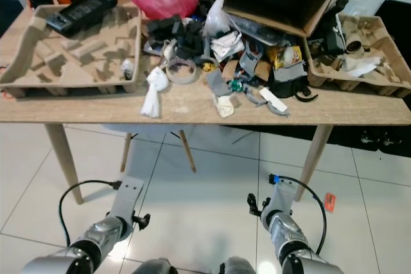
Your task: Picking trash to rubbish bin
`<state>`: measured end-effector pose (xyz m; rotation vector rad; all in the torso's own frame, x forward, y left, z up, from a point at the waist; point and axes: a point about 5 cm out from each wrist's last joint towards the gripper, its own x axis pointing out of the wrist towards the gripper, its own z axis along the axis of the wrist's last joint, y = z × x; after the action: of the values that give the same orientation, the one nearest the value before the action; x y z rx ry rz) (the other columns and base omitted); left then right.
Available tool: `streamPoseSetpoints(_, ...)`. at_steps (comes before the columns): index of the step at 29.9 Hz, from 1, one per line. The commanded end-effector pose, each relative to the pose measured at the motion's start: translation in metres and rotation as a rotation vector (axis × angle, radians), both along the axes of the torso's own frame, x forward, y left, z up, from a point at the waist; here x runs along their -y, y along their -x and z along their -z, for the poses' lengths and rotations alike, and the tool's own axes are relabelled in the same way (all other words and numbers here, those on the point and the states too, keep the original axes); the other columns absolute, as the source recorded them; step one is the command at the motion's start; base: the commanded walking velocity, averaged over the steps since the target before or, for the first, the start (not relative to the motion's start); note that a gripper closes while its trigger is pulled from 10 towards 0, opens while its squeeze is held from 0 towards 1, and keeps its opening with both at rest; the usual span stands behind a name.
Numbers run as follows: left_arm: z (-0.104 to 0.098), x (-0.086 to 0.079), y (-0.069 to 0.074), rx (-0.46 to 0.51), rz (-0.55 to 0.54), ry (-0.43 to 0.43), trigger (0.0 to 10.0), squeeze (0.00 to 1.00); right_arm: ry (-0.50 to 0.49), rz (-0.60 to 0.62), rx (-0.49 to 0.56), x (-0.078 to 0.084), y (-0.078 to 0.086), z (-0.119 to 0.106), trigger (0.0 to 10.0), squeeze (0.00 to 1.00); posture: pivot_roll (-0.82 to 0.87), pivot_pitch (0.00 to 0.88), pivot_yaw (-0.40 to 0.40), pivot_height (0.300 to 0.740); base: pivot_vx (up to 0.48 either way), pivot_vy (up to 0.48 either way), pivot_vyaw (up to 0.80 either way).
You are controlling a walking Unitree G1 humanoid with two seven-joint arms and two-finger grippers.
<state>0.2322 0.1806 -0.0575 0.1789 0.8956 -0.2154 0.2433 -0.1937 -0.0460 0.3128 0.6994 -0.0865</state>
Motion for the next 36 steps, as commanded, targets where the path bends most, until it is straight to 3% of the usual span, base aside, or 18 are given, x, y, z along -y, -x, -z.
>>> streamPoseSetpoints(1, 0.005, 0.0, 0.008, -0.032, 0.02, -0.007, 10.0, 0.0, 0.0, 0.01, -0.028, 0.002, 0.007, 0.005, 10.0, 0.0, 0.14, 0.103, -0.051, 0.74, 0.0, -0.461, 0.0)
streamPoseSetpoints(10, 0.004, -0.001, 0.007, -0.018, -0.012, -0.008, 10.0, 0.0, 0.057, -0.007, 0.002, 0.006, 0.003, 0.001, 10.0, 0.0, 0.14, 0.11, -0.046, 0.74, 0.0, -0.214, 0.0)
streamPoseSetpoints(20, -0.001, -0.006, 0.0, 0.013, -0.024, -0.015, 10.0, 0.0, 0.108, -0.033, 0.176, 0.018, -0.027, -0.028, 10.0, 0.0, 0.13, 0.111, -0.035, 0.74, 0.0, 0.0, 0.06)
streamPoseSetpoints(24, -0.009, 0.0, -0.013, 0.067, 0.012, 0.0, 10.0, 0.0, 0.14, -0.145, 0.24, 0.008, -0.04, -0.04, 10.0, 0.0, 0.13, 0.109, -0.038, 0.74, 0.0, 0.0, 0.8)
streamPoseSetpoints(30, -0.015, 0.007, -0.02, 0.107, 0.094, -0.012, 10.0, 0.0, 0.124, -0.191, 0.28, 0.0, -0.047, -0.046, 10.0, 0.0, 0.13, 0.109, -0.041, 0.74, 0.0, 0.0, 0.8)
streamPoseSetpoints(36, -0.014, 0.005, -0.018, 0.099, 0.156, -0.047, 10.0, 0.0, 0.092, -0.342, 0.365, -0.016, -0.058, -0.059, 10.0, 0.0, 0.13, 0.109, -0.041, 0.74, 0.0, 0.0, 0.13)
